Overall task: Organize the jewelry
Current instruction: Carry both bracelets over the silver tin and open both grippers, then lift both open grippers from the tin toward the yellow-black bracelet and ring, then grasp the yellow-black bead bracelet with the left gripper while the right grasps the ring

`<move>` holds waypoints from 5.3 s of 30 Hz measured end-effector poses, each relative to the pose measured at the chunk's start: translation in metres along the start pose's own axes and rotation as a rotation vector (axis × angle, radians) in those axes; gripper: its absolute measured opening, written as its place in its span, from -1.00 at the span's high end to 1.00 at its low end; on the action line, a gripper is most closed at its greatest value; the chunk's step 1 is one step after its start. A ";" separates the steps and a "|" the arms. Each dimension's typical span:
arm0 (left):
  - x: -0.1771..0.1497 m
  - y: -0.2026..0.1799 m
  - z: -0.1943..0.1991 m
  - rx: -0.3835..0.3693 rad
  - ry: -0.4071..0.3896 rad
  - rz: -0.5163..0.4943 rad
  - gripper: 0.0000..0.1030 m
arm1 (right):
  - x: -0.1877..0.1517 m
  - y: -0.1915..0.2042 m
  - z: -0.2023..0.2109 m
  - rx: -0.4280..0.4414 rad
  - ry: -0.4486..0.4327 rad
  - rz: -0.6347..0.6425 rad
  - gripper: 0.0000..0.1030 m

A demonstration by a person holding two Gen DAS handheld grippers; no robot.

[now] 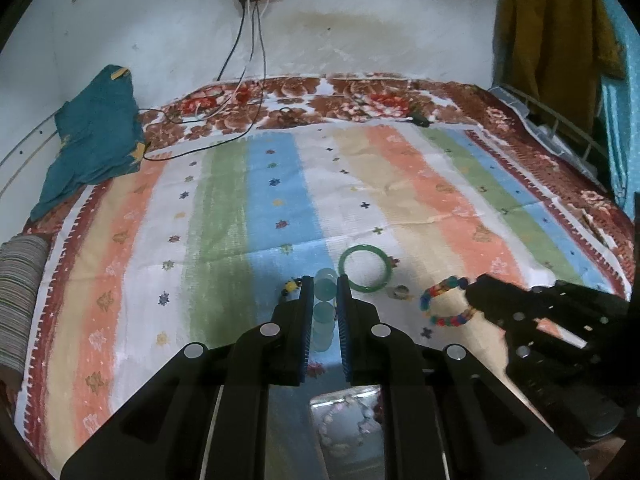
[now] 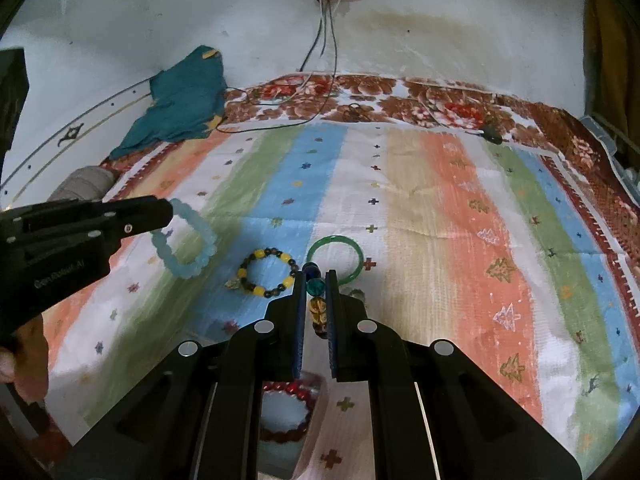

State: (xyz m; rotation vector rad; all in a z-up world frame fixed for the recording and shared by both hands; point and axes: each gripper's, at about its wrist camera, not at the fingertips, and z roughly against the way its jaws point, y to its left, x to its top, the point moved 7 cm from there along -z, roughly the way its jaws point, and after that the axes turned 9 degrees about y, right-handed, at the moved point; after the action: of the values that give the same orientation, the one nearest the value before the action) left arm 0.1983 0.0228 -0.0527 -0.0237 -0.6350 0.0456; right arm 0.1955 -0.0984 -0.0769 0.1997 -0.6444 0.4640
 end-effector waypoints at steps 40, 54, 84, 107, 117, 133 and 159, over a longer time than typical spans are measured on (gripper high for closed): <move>-0.049 0.005 0.035 -0.018 0.046 0.084 0.46 | -0.043 -0.007 0.023 0.006 0.049 -0.064 0.18; -0.047 0.027 0.017 0.033 0.090 0.170 0.05 | -0.038 -0.018 0.011 0.013 0.080 -0.112 -0.08; -0.028 0.041 -0.034 0.092 0.169 0.135 -0.34 | -0.023 -0.035 -0.032 -0.040 0.148 -0.101 -0.46; -0.016 0.052 -0.103 0.090 0.273 0.148 -0.46 | -0.010 -0.048 -0.083 -0.065 0.232 -0.083 -0.54; -0.008 0.053 -0.125 0.101 0.294 0.123 -0.47 | -0.008 -0.050 -0.103 -0.065 0.269 -0.060 -0.54; -0.009 0.058 -0.165 0.097 0.359 0.077 -0.47 | -0.009 -0.049 -0.142 -0.059 0.342 -0.041 -0.55; -0.014 0.055 -0.191 0.100 0.384 0.009 0.81 | -0.011 -0.051 -0.161 -0.044 0.335 -0.002 0.62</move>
State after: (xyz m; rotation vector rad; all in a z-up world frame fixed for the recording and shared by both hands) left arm 0.2985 0.0752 -0.2161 0.0604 -0.2484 0.0791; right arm 0.2973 -0.0953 -0.2123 0.0775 -0.3258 0.4677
